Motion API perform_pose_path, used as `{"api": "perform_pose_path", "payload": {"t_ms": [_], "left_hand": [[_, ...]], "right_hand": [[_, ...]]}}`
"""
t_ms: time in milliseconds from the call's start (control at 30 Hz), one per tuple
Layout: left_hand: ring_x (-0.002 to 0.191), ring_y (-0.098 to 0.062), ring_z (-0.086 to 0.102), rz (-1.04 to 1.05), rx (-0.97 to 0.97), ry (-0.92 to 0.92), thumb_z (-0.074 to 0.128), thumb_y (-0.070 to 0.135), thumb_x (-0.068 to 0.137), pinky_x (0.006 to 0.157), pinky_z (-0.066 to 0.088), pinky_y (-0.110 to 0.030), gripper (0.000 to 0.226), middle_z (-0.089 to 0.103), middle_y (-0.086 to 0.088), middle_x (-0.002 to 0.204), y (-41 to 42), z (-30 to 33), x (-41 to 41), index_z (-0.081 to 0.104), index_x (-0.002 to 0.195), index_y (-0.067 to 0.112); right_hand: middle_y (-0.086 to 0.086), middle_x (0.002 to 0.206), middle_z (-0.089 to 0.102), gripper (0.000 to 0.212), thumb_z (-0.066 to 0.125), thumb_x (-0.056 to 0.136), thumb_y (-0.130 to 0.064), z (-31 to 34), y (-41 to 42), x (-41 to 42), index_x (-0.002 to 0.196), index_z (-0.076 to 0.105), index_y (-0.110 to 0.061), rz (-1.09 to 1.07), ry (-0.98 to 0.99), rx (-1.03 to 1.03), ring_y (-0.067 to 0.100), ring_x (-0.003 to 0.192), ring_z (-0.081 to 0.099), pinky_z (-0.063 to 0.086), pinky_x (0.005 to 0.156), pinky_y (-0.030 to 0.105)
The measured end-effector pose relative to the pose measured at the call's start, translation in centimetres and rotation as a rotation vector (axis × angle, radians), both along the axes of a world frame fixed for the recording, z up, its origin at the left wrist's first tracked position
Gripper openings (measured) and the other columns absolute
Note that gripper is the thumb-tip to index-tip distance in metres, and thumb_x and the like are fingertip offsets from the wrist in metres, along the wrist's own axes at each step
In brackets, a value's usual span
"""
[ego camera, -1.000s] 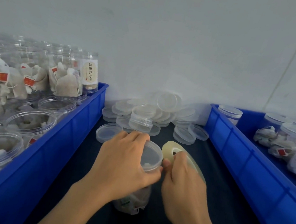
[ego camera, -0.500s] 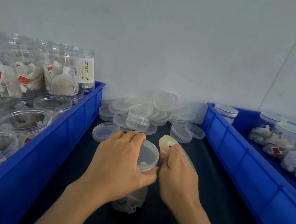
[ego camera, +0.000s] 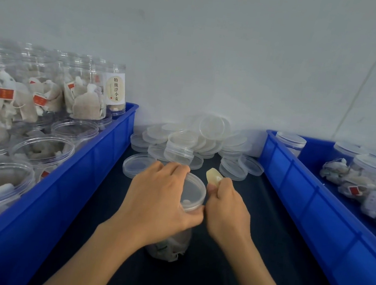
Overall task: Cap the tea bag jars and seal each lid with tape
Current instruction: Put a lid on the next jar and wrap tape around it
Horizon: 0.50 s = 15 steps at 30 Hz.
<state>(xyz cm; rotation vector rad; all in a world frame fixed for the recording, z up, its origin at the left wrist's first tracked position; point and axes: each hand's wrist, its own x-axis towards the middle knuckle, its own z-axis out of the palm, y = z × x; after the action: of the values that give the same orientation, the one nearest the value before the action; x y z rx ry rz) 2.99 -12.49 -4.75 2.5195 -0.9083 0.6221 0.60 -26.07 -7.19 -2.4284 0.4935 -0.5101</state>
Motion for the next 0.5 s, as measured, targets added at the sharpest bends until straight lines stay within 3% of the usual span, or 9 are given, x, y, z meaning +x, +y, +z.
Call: {"api": "perform_pose_path", "payload": {"t_ms": [67,133,200,400,500], "left_hand": [[0.108,-0.008,0.047,-0.007,-0.016,-0.006,0.053,0.066,0.074,0.081,0.035,-0.02,0.066,0.054,0.016,0.124,0.0,0.0,-0.2,0.047,0.127,0.028],[0.108,-0.005,0.046,-0.065,-0.042,0.005,0.052,0.069,0.07,0.079,0.032,-0.016,0.068,0.052,0.021,0.125,0.3,-0.3,-0.7,0.046,0.128,0.031],[0.109,-0.002,0.046,-0.129,-0.062,0.07,0.048,0.071,0.064,0.079,0.029,-0.01,0.075,0.051,0.024,0.126,0.3,-0.5,-1.5,0.047,0.129,0.034],[0.114,0.0,0.043,-0.148,-0.079,0.005,0.056,0.07,0.072,0.089,0.03,-0.015,0.077,0.045,0.024,0.134,-0.2,-0.6,-1.1,0.039,0.138,0.034],[0.111,-0.001,0.045,-0.144,-0.079,0.006,0.055,0.069,0.071,0.087,0.033,-0.015,0.074,0.048,0.023,0.13,-0.2,-0.7,-1.2,0.041,0.135,0.034]], "right_hand": [[-0.002,0.078,0.053,0.025,0.032,0.102,-0.034,0.0,-0.1,0.6,0.09,0.04,-0.014,-0.02,0.021,0.02,0.012,0.066,0.047,0.03,0.054,0.029],[0.007,0.096,0.061,0.032,0.031,0.102,-0.033,0.8,-1.6,1.5,0.104,0.048,-0.007,-0.127,0.041,0.111,0.023,0.084,0.058,0.043,0.07,0.036],[0.015,0.108,0.061,0.036,0.03,0.103,-0.028,2.0,-3.9,1.8,0.117,0.048,-0.001,-0.232,0.061,0.091,0.029,0.094,0.058,0.046,0.079,0.04],[0.001,0.09,0.046,0.024,0.024,0.102,-0.03,2.3,-3.3,2.2,0.103,0.04,-0.013,-0.004,0.07,-0.101,0.019,0.084,0.044,0.033,0.073,0.033],[-0.005,0.075,0.045,0.026,0.029,0.101,-0.032,1.3,-3.3,1.6,0.089,0.04,-0.012,0.061,-0.009,0.006,0.016,0.07,0.046,0.034,0.065,0.033]]}}
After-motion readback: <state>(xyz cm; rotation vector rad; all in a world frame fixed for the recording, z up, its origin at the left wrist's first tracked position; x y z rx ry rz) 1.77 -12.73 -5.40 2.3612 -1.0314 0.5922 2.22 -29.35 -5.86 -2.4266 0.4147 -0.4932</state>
